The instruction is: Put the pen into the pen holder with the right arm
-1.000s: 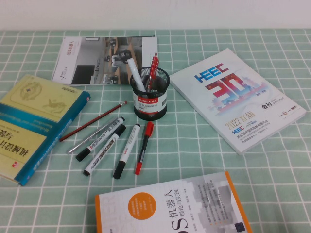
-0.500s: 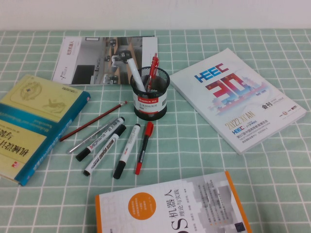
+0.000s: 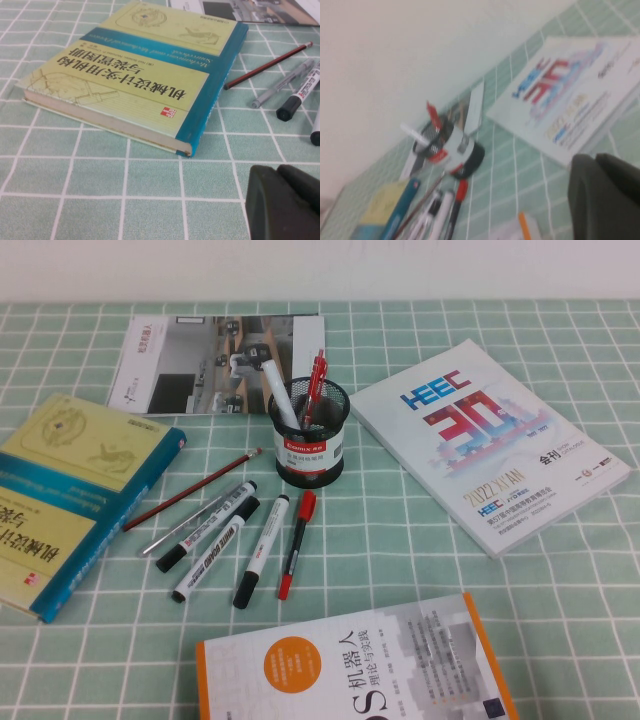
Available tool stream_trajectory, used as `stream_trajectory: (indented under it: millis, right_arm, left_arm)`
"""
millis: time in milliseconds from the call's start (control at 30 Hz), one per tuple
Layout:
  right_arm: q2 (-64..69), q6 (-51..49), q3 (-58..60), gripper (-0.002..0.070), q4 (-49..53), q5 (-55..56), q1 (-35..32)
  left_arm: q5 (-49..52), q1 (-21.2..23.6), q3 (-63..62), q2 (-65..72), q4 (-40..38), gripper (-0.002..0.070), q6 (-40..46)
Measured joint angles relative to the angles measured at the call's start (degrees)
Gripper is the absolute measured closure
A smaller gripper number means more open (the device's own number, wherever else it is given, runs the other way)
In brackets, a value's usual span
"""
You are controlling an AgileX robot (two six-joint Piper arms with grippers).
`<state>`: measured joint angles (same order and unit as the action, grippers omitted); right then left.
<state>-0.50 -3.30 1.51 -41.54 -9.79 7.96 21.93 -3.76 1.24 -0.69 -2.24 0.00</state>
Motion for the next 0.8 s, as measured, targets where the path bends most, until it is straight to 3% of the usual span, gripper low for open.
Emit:
stream_trajectory:
  millis: [300,600,800]
  right_arm:
    - [8.39,-1.29,-6.54,0.0695,-0.74,-12.42,0.0]
    - [34.91,-1.29,-23.79,0.0695,9.4,-29.93,0.0]
    - [51.65,-0.73,-35.19,0.0695,13.21,-35.33,0.0]
  left_arm:
    - [0.0,0.0,0.0,0.0,0.0,0.0681,0.0]
    - [0.0,0.0,0.0,0.0,0.0,0.0681,0.0]
    - [0.0,0.0,0.0,0.0,0.0,0.0681,0.0]
